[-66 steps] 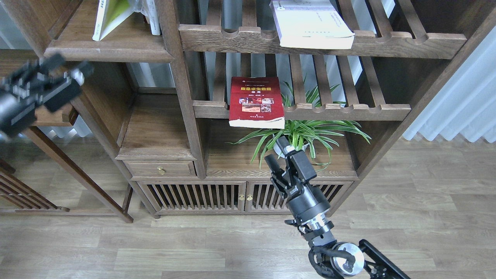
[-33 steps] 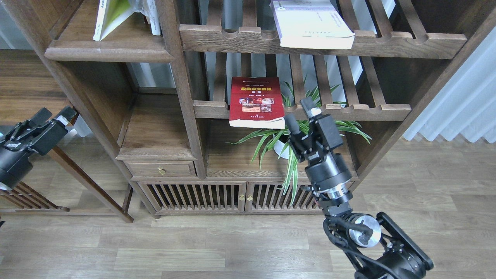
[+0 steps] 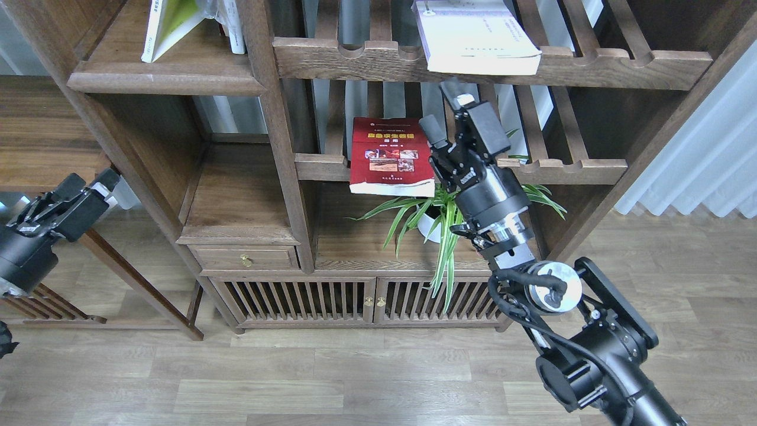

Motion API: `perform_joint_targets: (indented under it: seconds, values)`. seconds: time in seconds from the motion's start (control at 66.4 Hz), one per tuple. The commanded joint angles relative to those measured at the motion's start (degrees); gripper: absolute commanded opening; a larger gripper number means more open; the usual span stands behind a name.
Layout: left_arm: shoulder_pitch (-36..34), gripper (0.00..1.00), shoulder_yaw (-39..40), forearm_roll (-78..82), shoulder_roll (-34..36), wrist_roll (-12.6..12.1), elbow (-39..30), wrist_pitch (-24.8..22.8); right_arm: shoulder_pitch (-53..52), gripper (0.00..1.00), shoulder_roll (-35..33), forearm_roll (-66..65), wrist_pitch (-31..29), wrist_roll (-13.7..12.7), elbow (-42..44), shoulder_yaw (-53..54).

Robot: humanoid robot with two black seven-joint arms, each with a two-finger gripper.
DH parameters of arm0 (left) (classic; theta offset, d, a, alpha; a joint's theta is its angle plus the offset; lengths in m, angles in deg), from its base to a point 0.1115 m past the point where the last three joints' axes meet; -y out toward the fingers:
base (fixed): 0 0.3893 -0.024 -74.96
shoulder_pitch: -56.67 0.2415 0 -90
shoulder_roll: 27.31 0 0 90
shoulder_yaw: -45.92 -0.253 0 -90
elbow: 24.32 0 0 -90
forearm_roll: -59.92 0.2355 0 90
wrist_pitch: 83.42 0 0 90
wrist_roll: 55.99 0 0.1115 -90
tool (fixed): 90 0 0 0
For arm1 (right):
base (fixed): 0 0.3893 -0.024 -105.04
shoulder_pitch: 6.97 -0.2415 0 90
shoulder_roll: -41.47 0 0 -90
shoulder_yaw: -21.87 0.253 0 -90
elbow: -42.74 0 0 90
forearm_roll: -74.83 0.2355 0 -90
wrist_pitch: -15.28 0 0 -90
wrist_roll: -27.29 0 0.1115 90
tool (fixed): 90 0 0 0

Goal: Organize books on shelf
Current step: 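Raise the right gripper past the plant up to the white book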

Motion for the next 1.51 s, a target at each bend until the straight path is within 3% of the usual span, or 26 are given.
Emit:
perform_joint_targets:
  seconds: [0.0, 0.572, 1.235, 1.341, 1.491]
  values:
    - [-0.51, 0.96, 0.3, 0.0, -0.01, 0.0, 0.22, 0.0, -2.5, 0.97, -0.7, 0.06, 0.17, 0.01, 1.6, 0.29]
    - [-1.83, 0.96, 0.3, 0.09, -0.01, -0.09, 0.4, 0.0, -7.16, 0.97, -0.88, -0.12, 0.26, -0.07, 9.34, 5.91]
    - [-2.45, 0.96, 0.12, 0.0, -0.01, -0.09, 0.92, 0.0, -10.15, 0.97, -3.08, -0.73, 0.17, -0.07, 11.27, 7.15]
    - [-2.45, 0.96, 0.3, 0.0, -0.01, -0.09, 0.92, 0.0, -10.24, 0.91, -2.46, -0.56, 0.17, 0.01, 11.54, 7.59]
    - [-2.54, 0.96, 0.3, 0.0, -0.01, -0.09, 0.84, 0.0, -10.41, 0.64, -1.67, -0.29, 0.0, 0.54, 11.89, 7.85]
